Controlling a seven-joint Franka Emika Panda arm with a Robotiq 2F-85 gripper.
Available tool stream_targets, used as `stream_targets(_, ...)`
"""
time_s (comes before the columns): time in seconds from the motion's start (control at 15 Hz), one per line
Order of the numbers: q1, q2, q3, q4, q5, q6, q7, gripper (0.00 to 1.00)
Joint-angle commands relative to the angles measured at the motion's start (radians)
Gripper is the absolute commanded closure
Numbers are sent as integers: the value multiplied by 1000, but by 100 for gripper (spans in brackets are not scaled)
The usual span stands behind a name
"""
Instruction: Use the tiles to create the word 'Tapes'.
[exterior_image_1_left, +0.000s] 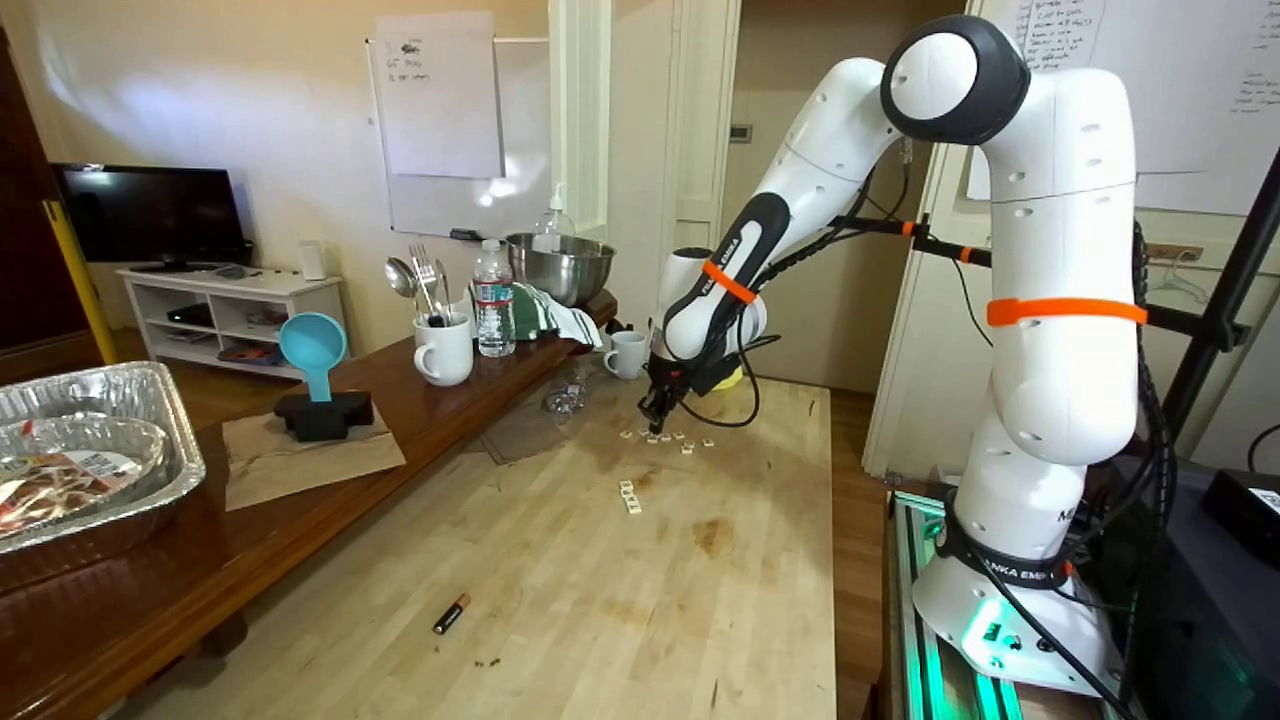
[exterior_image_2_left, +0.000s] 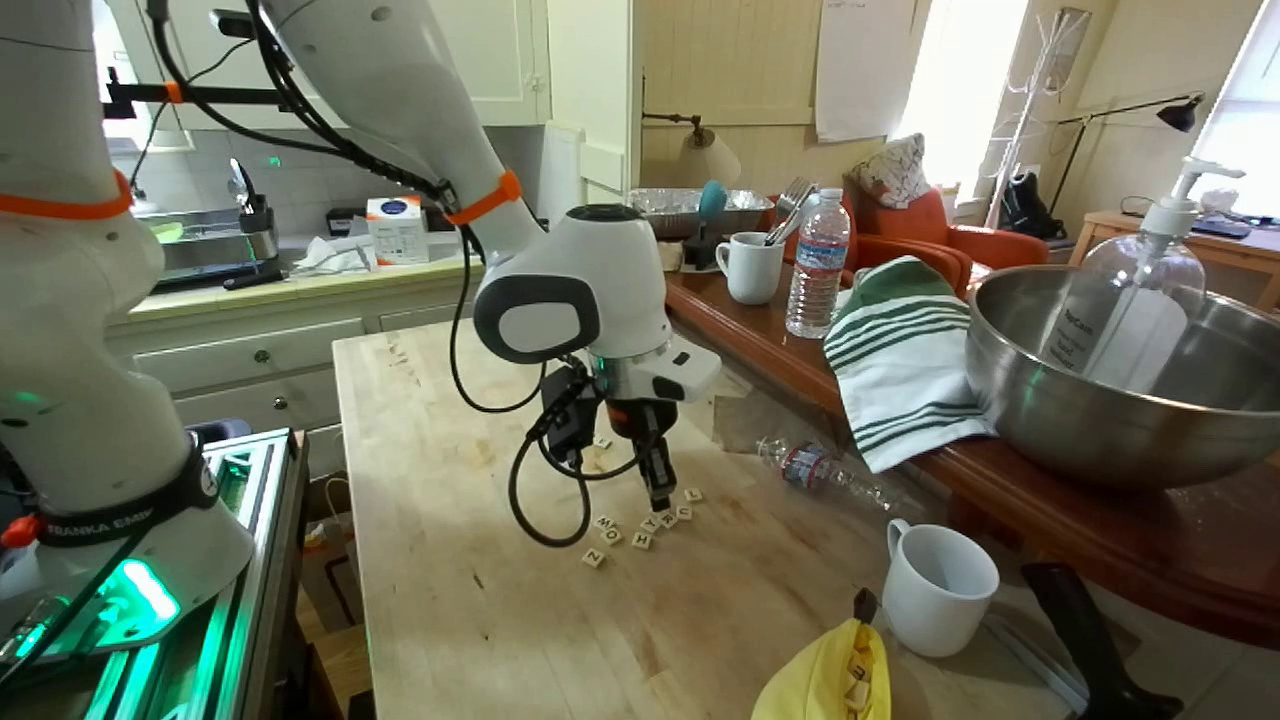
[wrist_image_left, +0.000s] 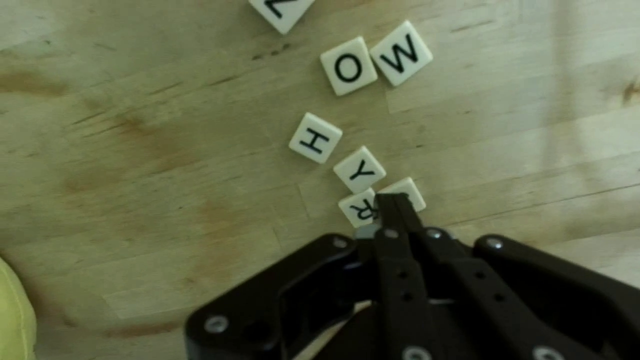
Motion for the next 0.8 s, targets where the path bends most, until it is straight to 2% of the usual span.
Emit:
stream_targets(0.0,-16,34,14,14,16,21,-25,100)
stream_targets(0.53,-18,63,32,26,15,27,-54,100)
stream_targets(0.73,-22,72,48,30,8,16,-102,100)
